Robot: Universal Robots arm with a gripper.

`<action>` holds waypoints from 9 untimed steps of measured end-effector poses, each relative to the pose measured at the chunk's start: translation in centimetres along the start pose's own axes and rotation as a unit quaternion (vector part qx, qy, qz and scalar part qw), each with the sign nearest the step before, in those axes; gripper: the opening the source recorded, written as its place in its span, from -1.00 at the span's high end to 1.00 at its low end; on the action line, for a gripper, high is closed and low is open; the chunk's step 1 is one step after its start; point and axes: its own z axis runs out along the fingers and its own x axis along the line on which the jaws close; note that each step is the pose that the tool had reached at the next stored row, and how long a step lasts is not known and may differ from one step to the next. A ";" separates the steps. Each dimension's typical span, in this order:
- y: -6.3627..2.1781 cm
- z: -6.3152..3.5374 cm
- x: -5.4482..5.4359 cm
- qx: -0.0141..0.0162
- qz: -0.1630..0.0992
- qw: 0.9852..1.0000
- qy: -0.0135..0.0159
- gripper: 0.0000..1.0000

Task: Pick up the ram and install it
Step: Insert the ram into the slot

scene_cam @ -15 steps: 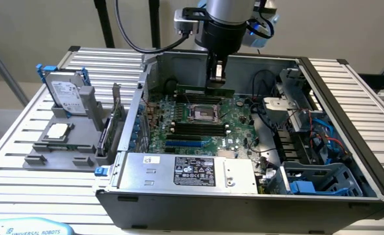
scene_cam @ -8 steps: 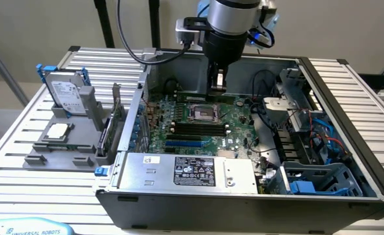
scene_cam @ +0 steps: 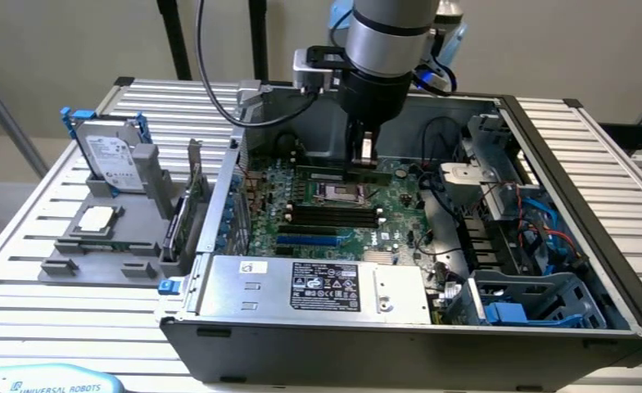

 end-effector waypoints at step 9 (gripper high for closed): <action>-0.03 1.51 0.1 -0.002 -0.021 1.000 0.001 0.73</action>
